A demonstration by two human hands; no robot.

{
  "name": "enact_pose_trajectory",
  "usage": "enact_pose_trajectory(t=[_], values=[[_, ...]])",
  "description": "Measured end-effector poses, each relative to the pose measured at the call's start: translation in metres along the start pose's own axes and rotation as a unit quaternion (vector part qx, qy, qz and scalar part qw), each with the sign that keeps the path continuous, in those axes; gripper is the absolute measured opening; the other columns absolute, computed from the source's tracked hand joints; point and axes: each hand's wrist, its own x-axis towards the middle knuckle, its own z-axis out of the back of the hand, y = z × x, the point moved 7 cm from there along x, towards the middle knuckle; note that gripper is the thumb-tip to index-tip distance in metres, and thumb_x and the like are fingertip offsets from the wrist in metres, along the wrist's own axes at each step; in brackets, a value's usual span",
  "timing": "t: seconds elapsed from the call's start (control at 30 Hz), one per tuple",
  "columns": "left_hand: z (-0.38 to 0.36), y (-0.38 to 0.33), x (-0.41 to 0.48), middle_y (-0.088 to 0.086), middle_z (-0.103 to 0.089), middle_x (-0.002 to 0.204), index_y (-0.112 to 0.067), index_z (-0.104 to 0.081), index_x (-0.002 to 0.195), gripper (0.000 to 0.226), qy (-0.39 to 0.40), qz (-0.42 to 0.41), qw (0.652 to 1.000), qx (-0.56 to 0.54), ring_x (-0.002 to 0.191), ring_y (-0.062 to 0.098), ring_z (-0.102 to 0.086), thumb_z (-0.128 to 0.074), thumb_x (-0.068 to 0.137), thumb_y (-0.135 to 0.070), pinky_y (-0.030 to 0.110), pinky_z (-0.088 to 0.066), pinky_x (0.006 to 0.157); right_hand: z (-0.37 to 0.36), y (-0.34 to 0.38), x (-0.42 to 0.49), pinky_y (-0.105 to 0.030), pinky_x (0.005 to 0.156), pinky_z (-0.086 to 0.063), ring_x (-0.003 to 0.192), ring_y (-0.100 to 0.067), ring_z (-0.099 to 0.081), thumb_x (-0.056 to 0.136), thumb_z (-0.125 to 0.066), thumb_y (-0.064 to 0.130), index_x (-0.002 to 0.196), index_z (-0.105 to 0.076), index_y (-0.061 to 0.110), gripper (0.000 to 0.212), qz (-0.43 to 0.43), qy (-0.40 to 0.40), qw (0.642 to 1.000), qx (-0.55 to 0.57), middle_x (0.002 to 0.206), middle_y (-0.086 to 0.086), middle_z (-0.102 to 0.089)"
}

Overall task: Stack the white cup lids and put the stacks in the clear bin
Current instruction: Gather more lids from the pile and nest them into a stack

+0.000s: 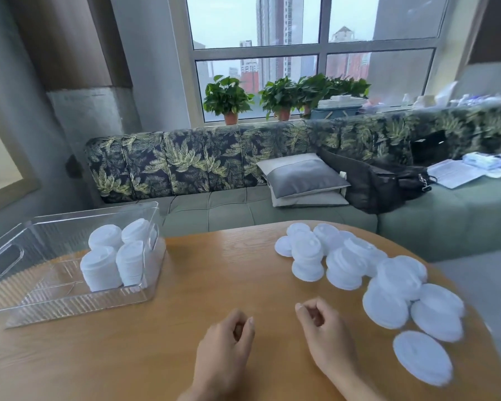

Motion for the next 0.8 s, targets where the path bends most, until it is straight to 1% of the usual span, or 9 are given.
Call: enact_pose_trajectory(t=[0.07,0.13,0.33,0.43,0.5,0.57,0.67,0.73,0.8], values=[[-0.018,-0.006,-0.001,-0.012,-0.061,0.078,-0.026,-0.053,0.084,0.032,0.017,0.003,1.000,0.024,0.075,0.013,-0.055,-0.051,0.102,-0.053,0.023,-0.042,0.065,0.011,-0.007,0.002,-0.022,0.061,-0.045,0.063,-0.007,-0.056,0.094,-0.068,0.039,0.071,-0.062,0.027,0.027,0.006,0.014,1.000,-0.022,0.066,0.010,-0.061],[-0.030,-0.009,0.001,-0.016,-0.062,0.081,-0.026,-0.053,0.084,0.032,0.019,0.002,0.999,0.042,0.077,0.012,-0.055,-0.051,0.102,-0.053,0.022,-0.042,0.065,0.018,-0.011,0.006,-0.024,0.063,-0.045,0.066,-0.008,-0.057,0.095,-0.068,0.038,0.071,-0.062,0.027,0.026,0.010,0.018,0.999,-0.033,0.068,0.012,-0.063],[-0.049,-0.017,0.023,-0.024,-0.061,0.076,-0.026,-0.047,0.076,0.036,0.011,-0.012,0.997,0.078,0.070,0.013,-0.053,-0.051,0.101,-0.053,0.027,-0.040,0.062,0.021,-0.010,0.021,-0.016,0.062,-0.044,0.076,-0.003,-0.060,0.097,-0.064,0.039,0.075,-0.061,0.031,0.023,0.017,0.011,0.999,-0.043,0.078,0.024,-0.065],[-0.057,-0.023,0.038,-0.012,-0.058,0.068,-0.030,-0.046,0.075,0.033,-0.012,-0.030,0.995,0.095,0.064,0.008,-0.051,-0.054,0.100,-0.051,0.028,-0.035,0.057,0.021,-0.011,0.034,-0.015,0.065,-0.046,0.079,-0.001,-0.061,0.097,-0.064,0.035,0.080,-0.063,0.033,0.017,0.017,-0.008,0.999,-0.030,0.077,0.020,-0.066],[-0.063,-0.031,0.050,-0.015,-0.056,0.079,-0.035,-0.049,0.082,0.023,-0.031,-0.059,0.993,0.099,0.073,0.004,-0.052,-0.057,0.099,-0.048,0.027,-0.037,0.061,0.020,-0.011,0.043,-0.023,0.075,-0.052,0.083,0.000,-0.061,0.097,-0.064,0.032,0.090,-0.062,0.035,0.008,0.015,-0.030,0.999,-0.026,0.084,0.019,-0.066],[-0.071,-0.040,0.063,-0.018,-0.055,0.098,-0.035,-0.057,0.098,0.011,-0.048,-0.104,0.989,0.097,0.089,0.003,-0.054,-0.063,0.095,-0.044,0.028,-0.045,0.071,0.019,-0.009,0.051,-0.028,0.082,-0.053,0.087,-0.002,-0.060,0.098,-0.064,0.028,0.104,-0.061,0.033,0.009,0.027,-0.054,0.998,-0.031,0.103,0.020,-0.062],[-0.088,-0.049,0.086,-0.015,-0.054,0.126,-0.025,-0.057,0.127,0.042,-0.041,-0.148,0.983,0.103,0.114,0.011,-0.051,-0.066,0.091,-0.044,0.026,-0.042,0.092,0.017,-0.008,0.063,-0.035,0.080,-0.055,0.090,-0.011,-0.062,0.097,-0.064,0.022,0.118,-0.059,0.028,0.023,0.036,-0.088,0.995,-0.030,0.121,0.019,-0.055],[-0.098,-0.054,0.103,-0.013,-0.048,0.144,-0.024,-0.048,0.142,0.063,-0.023,-0.159,0.982,0.096,0.128,0.010,-0.045,-0.062,0.089,-0.055,0.023,-0.034,0.103,0.016,-0.009,0.070,-0.037,0.078,-0.055,0.093,-0.015,-0.064,0.096,-0.065,0.020,0.123,-0.057,0.027,0.029,0.037,-0.102,0.994,-0.030,0.125,0.018,-0.053],[-0.108,-0.058,0.120,-0.009,-0.041,0.156,-0.024,-0.038,0.153,0.081,-0.007,-0.160,0.984,0.077,0.140,0.010,-0.038,-0.055,0.086,-0.067,0.026,-0.032,0.114,0.014,-0.010,0.075,-0.037,0.078,-0.056,0.094,-0.017,-0.065,0.095,-0.066,0.019,0.124,-0.056,0.027,0.031,0.042,-0.113,0.992,-0.028,0.126,0.018,-0.052]])
